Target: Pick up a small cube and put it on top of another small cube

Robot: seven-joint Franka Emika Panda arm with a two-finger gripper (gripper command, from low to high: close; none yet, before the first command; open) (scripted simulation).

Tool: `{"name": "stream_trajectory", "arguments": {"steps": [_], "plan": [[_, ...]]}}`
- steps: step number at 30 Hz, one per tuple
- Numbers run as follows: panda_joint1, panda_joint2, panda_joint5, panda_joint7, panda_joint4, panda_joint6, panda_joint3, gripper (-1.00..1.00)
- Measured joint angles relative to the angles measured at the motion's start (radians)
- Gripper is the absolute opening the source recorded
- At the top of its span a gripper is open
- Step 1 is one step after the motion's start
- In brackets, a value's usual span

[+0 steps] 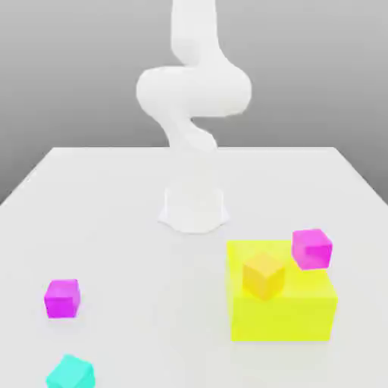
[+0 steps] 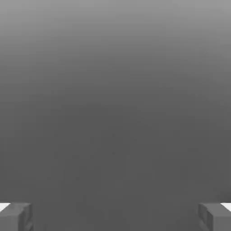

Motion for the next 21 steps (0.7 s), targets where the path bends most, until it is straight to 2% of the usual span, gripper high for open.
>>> {"name": "stream_trajectory", "arguments": {"steps": [21], "plan": [[-0.100,0.768,0.086,-0.040,0.008,0.229,-0.133,0.00]]}}
